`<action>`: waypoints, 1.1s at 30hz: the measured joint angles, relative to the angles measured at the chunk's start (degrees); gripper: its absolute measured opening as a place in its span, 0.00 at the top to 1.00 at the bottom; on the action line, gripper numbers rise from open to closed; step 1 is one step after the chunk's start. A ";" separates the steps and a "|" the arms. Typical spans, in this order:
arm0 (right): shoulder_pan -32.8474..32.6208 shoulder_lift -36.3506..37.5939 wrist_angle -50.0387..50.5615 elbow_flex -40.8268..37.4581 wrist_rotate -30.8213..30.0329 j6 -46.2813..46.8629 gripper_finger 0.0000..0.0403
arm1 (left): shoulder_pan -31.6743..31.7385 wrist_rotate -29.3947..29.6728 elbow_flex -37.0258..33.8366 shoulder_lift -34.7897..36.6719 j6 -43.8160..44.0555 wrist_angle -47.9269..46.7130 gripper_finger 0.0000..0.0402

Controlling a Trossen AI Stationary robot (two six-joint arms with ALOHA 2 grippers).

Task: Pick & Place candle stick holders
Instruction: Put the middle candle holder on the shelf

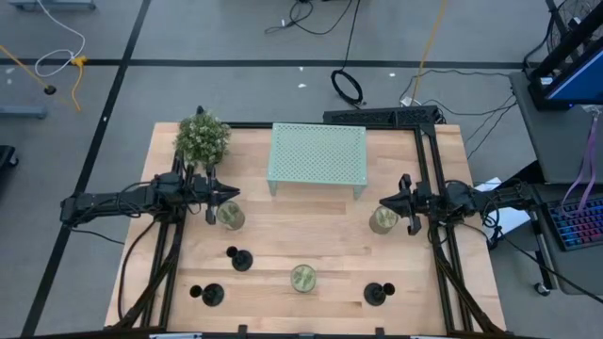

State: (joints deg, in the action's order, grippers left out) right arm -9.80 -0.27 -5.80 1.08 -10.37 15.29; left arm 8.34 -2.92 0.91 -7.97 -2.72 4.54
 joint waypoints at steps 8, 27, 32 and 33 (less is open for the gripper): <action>0.09 0.00 -4.73 -0.02 -1.56 -13.63 0.99 | 0.00 0.00 0.00 0.00 -0.01 0.00 0.90; 0.04 -3.60 -17.05 -0.02 2.93 -22.31 0.71 | -0.19 -8.28 0.00 -0.28 3.20 8.99 0.90; 0.04 -4.29 -17.57 -0.02 2.93 -26.77 0.67 | -1.44 -13.62 0.52 -2.54 4.80 9.16 0.85; 0.04 -4.44 -17.55 0.00 2.93 -27.01 0.67 | -1.81 -13.39 0.84 -3.25 5.69 9.25 0.82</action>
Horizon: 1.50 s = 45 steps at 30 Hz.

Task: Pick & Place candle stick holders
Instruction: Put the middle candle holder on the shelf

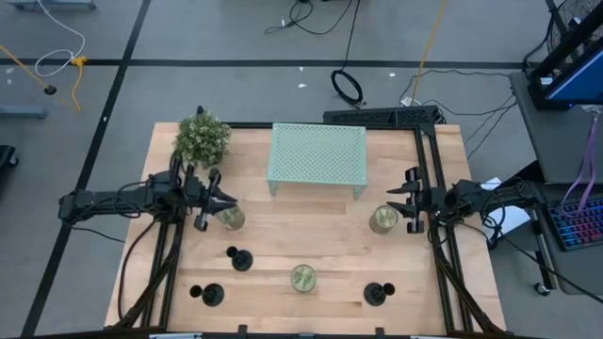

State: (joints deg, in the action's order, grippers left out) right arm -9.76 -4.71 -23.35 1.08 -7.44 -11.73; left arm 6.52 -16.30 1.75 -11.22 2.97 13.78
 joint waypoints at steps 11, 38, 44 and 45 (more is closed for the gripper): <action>0.00 -0.57 -0.61 -0.02 -0.20 -3.09 0.66 | -5.36 -4.10 9.47 -10.93 -7.39 -6.52 0.47; 0.01 -0.57 -2.61 -0.02 -0.02 -3.99 0.66 | -22.88 -6.43 9.82 -23.51 -10.96 -0.65 0.38; 0.02 -0.57 -4.96 -0.02 -0.02 -3.98 0.66 | -24.43 -0.39 9.82 -30.68 -11.22 -0.61 0.33; 0.02 -0.55 -5.33 -0.02 -0.02 -3.98 0.66 | -24.82 -0.51 9.82 -31.95 -11.24 -0.31 0.33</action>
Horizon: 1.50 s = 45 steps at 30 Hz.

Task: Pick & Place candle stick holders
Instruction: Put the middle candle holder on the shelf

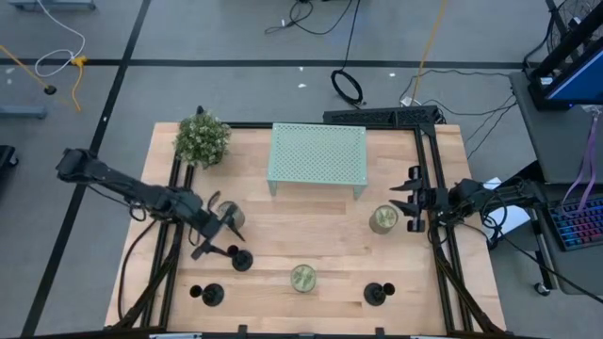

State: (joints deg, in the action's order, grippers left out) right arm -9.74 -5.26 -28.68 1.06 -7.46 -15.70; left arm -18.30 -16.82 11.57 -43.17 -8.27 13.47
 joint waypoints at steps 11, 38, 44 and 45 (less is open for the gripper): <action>0.00 0.00 0.22 0.00 0.00 0.00 0.67 | -2.08 0.70 -0.02 -11.46 -0.48 3.93 0.37; 0.00 -0.21 2.77 0.01 0.02 0.00 0.68 | 0.88 5.01 16.54 -17.60 -1.77 12.44 0.97; 0.00 -1.60 2.90 0.02 0.02 3.08 0.68 | 9.43 28.45 29.50 -17.56 2.21 2.83 0.96; 0.00 -1.98 2.89 0.00 0.02 3.06 0.68 | 11.85 28.51 31.20 -17.56 1.66 0.94 0.96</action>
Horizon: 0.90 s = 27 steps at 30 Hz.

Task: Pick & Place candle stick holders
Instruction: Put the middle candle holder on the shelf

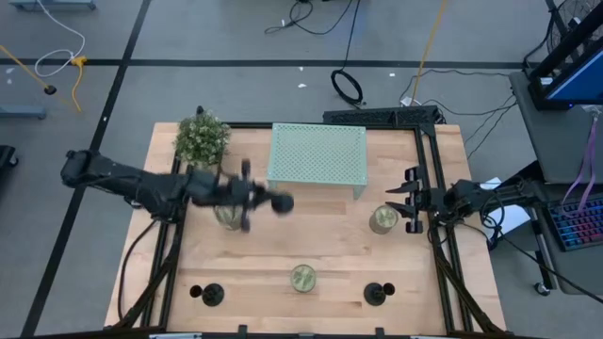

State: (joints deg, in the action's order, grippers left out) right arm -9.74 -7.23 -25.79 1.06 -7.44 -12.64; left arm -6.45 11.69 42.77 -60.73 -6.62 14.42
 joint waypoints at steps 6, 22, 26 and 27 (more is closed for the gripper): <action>0.00 -1.90 -0.03 0.02 0.02 -1.91 0.68 | 15.84 -7.62 7.38 -3.05 0.77 -4.09 0.97; 0.00 -4.40 0.87 0.02 0.02 -0.05 0.68 | 40.28 -19.00 19.90 -24.08 4.64 -7.04 0.98; 0.00 -4.59 0.86 0.02 0.02 -0.04 0.68 | 41.81 -18.98 19.90 -24.55 5.69 -9.81 0.97; 0.00 -4.58 0.79 0.02 0.04 -0.04 0.68 | 42.01 -18.96 19.90 -24.56 5.67 -10.48 0.97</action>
State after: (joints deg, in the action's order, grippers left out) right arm -9.74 -11.81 -25.01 1.08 -7.40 -12.69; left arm 35.56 -7.27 62.67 -85.29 -0.95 3.94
